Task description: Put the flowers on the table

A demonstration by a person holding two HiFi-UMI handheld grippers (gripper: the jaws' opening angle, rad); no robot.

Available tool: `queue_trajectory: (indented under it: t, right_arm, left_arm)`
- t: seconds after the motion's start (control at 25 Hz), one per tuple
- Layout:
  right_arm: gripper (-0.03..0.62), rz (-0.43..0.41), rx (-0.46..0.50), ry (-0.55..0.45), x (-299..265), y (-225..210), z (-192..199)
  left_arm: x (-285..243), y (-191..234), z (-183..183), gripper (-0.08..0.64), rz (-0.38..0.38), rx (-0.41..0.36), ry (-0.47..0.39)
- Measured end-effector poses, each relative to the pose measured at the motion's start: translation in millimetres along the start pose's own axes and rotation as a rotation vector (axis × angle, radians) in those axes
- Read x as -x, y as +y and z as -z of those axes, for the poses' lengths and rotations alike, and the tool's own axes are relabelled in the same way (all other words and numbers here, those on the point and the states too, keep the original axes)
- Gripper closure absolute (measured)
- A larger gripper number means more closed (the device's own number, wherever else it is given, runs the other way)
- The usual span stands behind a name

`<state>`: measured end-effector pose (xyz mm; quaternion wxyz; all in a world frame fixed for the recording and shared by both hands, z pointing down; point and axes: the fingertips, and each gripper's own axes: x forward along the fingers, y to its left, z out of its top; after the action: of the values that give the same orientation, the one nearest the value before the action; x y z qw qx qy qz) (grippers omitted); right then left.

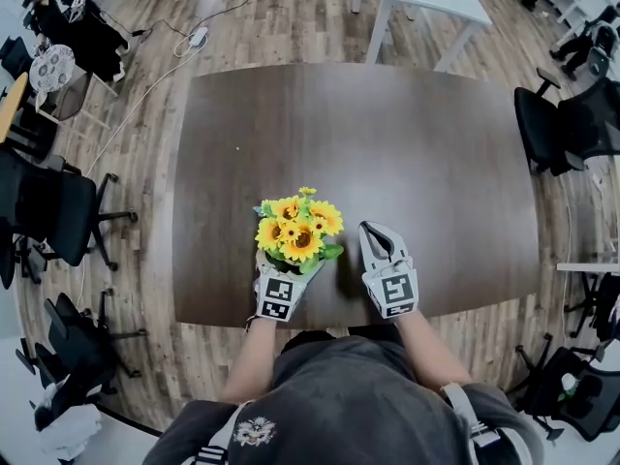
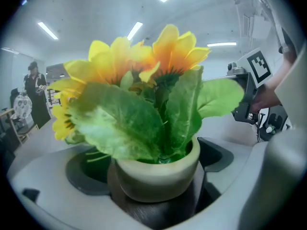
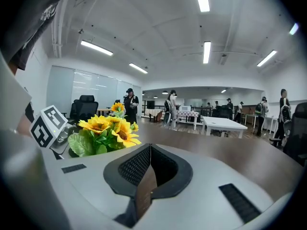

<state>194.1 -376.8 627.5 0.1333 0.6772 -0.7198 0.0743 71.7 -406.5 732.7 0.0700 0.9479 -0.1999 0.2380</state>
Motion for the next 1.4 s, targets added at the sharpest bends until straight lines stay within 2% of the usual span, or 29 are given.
queue_trajectory:
  t: [0.2,0.32,0.44,0.64,0.72,1.08,1.24,1.4]
  right_arm:
    - [0.569,0.019,0.011,-0.02,10.2,4.3,-5.9]
    - [0.569,0.036,0.014,-0.043,17.0,6.6,-15.3]
    - [0.569,0.041,0.015,-0.064,22.6,9.7,-26.2]
    - [0.569,0.075,0.005,-0.078,44.8,-6.1,-34.0]
    - [0.569,0.056,0.01,-0.091,52.9,-6.6,-40.1]
    - [0.569,-0.061,0.078,-0.181,89.2,4.1,-77.1]
    - [0.569,-0.092,0.097,-0.215,112.2,6.0,-86.3]
    - [0.569,-0.1,0.091,-0.221,124.0,0.3,-87.6]
  left_arm:
    - [26.2,-8.3,-1.9,0.009,0.002,-0.027,-0.011]
    - [43.1,-10.8,-10.4,0.074,-0.016,-0.042,-0.043]
    - [61.0,-8.5,-22.8,0.222,-0.06,-0.061,-0.086]
    - [92.8,-11.1,-45.4,0.403,-0.143,-0.052,-0.15]
    - [104.3,-10.4,-57.1,0.54,-0.194,-0.043,-0.172]
    - [133.1,-43.5,-136.1,0.552,-0.292,-0.003,-0.341]
    - [138.4,-63.3,-153.1,0.552,-0.325,-0.018,-0.374]
    - [136.8,-76.4,-161.7,0.552,-0.327,-0.021,-0.379]
